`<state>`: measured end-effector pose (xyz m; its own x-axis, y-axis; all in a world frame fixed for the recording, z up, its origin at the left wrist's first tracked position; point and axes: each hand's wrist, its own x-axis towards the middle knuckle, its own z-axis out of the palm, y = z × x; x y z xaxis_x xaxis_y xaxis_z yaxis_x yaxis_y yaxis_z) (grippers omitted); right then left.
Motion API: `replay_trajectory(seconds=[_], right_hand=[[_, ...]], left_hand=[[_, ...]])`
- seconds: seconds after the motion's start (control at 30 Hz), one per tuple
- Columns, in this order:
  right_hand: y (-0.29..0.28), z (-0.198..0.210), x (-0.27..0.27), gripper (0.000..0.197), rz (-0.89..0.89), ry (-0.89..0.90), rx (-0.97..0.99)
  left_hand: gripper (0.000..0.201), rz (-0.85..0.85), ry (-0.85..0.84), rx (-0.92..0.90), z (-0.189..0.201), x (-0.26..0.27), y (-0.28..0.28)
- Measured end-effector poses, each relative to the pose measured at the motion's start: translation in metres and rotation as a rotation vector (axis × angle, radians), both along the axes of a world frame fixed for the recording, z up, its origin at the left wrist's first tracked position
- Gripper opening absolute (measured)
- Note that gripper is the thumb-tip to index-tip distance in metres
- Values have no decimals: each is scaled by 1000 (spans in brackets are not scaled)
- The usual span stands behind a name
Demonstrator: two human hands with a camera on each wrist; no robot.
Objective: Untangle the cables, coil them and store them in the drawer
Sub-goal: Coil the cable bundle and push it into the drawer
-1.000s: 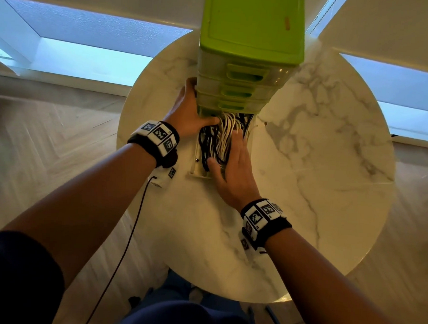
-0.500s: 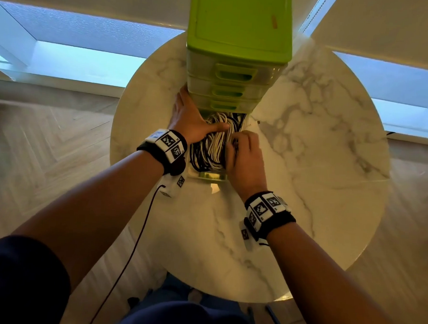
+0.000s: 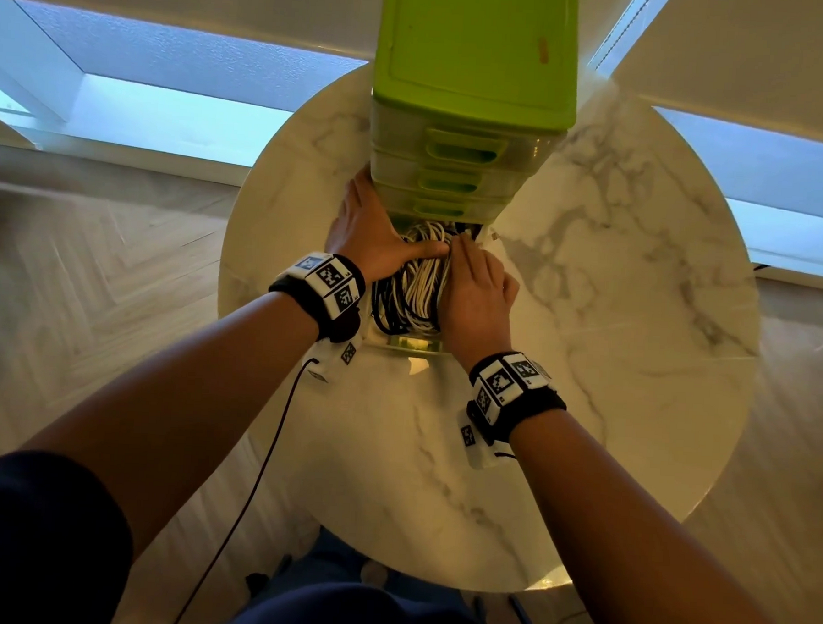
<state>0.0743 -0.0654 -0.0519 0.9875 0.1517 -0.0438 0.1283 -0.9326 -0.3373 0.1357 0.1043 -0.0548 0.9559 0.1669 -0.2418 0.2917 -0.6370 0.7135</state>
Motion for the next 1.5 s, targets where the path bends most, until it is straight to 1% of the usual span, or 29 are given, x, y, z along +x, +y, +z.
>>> replay_trajectory(seconds=[0.07,0.2,0.27,0.3,0.37,0.4,0.43,0.47,0.5,0.53,0.6,0.7,0.83,0.93,1.0,1.07,1.17,1.27,1.4,1.5], right_hand=[[0,-3,0,64,24,16,-15],[-2,-2,3,60,73,49,27],[-1,2,7,60,116,126,89],[-1,4,9,64,126,179,135],[1,6,10,75,140,244,166],[2,6,8,83,155,252,126],[2,6,6,97,172,264,58],[3,6,3,116,189,276,-19],[3,6,0,131,202,271,-89],[4,6,-1,142,210,255,-136],[5,7,0,151,216,233,-155],[7,8,-1,160,282,264,-190],[3,8,3,160,380,258,-337],[-12,17,14,158,457,252,-349],[-19,19,19,158,486,246,-365],[-17,15,22,159,477,253,-391],[-6,10,34,161,413,264,-354],[-3,10,44,161,394,261,-345],[-3,11,35,156,350,240,-320],[-3,15,19,148,313,158,-265]], left_hand=[[151,7,-11,2,-1,-1,-1],[150,-11,-21,-13,1,-1,-1],[147,-45,-18,-23,2,0,2],[141,-67,-22,-39,2,1,5],[117,-104,-48,-99,4,2,14],[103,-123,-77,-118,5,3,19],[92,-139,-116,-118,6,5,25],[85,-146,-169,-102,7,8,31],[81,-139,-221,-96,8,11,37],[79,-122,-258,-112,9,14,42],[73,-107,-298,-170,13,19,48],[70,-123,-295,-195,17,24,54],[70,-130,-244,-210,19,31,57],[65,-149,-239,-178,18,34,59],[62,-157,-236,-190,17,36,59],[61,-163,-234,-205,17,37,60],[59,-177,-236,-209,18,37,62],[56,-174,-242,-206,16,36,63],[53,-190,-252,-198,14,35,61],[51,-191,-260,-188,14,33,61]])
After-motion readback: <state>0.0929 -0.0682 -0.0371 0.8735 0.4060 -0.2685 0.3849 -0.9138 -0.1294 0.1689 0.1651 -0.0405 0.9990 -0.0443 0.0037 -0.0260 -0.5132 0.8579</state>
